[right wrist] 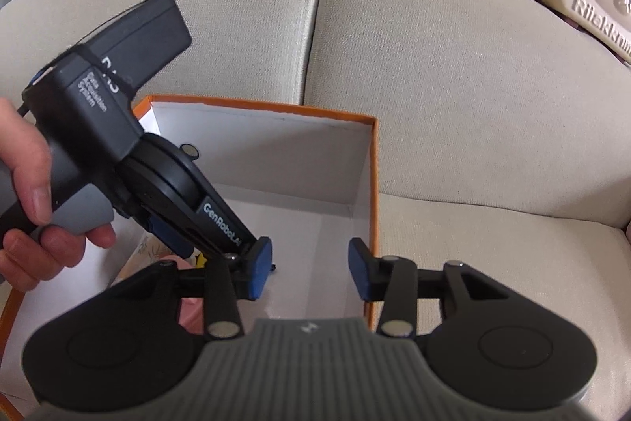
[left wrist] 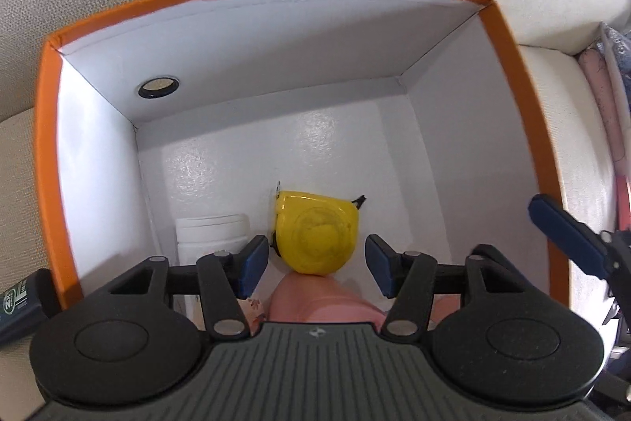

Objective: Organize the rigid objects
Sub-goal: 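Lower the pink bottle with the right gripper while the left lowers the yellow tape, opening both, then move both tools out of the box to the blue bottle and card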

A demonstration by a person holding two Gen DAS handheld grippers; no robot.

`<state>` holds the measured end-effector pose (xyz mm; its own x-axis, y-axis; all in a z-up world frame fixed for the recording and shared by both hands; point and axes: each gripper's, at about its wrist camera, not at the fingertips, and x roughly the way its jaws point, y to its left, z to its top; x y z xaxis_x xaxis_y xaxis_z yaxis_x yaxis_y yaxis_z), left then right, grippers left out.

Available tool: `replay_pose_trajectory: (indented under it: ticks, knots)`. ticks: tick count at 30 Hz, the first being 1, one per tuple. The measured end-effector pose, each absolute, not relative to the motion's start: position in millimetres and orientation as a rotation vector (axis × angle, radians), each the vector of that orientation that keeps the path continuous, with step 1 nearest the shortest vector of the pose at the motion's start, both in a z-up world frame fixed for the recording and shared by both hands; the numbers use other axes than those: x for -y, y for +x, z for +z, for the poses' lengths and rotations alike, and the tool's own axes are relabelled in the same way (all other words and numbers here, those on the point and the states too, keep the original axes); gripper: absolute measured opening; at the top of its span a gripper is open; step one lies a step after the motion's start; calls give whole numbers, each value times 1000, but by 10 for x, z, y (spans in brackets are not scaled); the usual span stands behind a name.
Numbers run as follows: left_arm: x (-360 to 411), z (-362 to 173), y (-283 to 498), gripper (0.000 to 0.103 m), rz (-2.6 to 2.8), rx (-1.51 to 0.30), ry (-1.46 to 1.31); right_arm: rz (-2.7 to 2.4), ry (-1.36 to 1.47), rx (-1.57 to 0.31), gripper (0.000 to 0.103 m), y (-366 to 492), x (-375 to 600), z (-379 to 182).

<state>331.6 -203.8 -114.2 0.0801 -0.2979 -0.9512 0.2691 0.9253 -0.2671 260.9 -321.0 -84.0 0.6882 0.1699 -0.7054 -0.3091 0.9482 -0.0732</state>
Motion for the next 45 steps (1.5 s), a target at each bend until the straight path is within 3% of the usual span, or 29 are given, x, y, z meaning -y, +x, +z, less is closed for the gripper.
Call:
replay_pose_trajectory:
  ticks: [10,22,27,28,30,32,34,38,45]
  knots:
    - [1705,-449,2900,66,-490,-1217,-37,256,-198,-749,45,2483,3148,-629]
    - [554,283,2146,63,-394,-778,-38,282,-53,-691,45,2190,2634,-247]
    - [4,145,2047,63,-314,-826,-36,410,-29,-709,45,2049,2001,-195]
    - [-106,121,2007,56,-318,-850,-24,447,-41,-733,45,2031,1843,-222]
    - [-232,1,1963,53,-321,-895,29,526,-97,-801,45,1994,1492,-319]
    - [-285,-145,1942,53,-357,-929,91,588,-188,-882,50,1978,1168,-467]
    - [-327,-283,1948,53,-384,-962,137,608,-281,-980,64,2012,907,-655]
    - [-351,-507,2078,53,-439,-963,231,558,-440,-1109,66,2150,583,-998]
    - [-238,-820,2248,53,-510,-871,528,497,-730,-1078,65,2124,272,-1210]
